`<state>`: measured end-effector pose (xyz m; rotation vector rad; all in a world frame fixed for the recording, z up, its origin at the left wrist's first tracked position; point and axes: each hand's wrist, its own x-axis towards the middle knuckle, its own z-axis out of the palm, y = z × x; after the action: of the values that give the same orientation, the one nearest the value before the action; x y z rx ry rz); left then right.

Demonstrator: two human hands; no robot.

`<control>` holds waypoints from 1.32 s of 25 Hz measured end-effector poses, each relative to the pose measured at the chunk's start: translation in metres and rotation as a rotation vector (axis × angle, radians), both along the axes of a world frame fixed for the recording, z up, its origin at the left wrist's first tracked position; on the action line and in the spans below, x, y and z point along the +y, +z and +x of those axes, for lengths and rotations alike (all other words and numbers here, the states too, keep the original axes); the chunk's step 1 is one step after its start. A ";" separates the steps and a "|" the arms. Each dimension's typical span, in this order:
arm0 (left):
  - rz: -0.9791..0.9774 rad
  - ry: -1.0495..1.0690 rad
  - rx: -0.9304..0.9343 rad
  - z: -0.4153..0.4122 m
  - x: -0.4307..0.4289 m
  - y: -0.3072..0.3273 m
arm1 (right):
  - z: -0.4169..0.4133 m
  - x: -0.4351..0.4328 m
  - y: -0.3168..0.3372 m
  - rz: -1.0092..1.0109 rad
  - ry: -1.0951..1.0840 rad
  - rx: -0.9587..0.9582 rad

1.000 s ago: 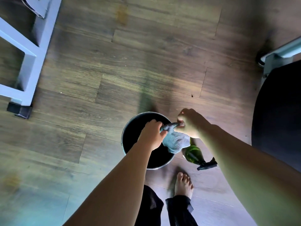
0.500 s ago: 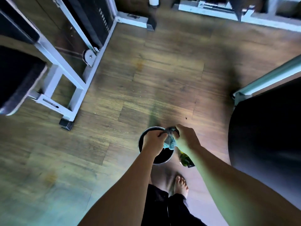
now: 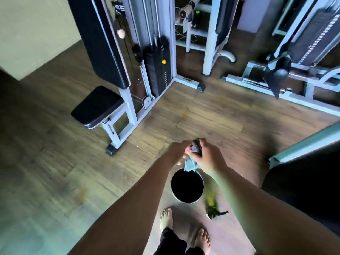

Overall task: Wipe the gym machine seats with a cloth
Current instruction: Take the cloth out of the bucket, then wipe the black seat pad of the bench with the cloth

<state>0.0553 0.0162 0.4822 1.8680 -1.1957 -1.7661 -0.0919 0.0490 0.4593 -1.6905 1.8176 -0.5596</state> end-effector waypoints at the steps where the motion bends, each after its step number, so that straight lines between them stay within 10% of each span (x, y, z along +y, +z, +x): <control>1: -0.066 -0.045 -0.045 0.016 0.003 0.006 | 0.006 -0.003 0.010 -0.021 0.039 0.007; 16: -0.310 -0.152 -0.877 0.408 0.098 0.046 | 0.346 -0.022 0.076 -0.055 0.511 0.039; 33: -0.299 -0.165 -0.996 0.714 -0.042 0.064 | 0.642 -0.170 0.076 -0.004 0.515 -0.008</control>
<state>0.7695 -0.0255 0.5460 2.5524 -1.8220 -0.5584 0.5502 -0.1212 0.5353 -2.0509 1.2934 -0.3448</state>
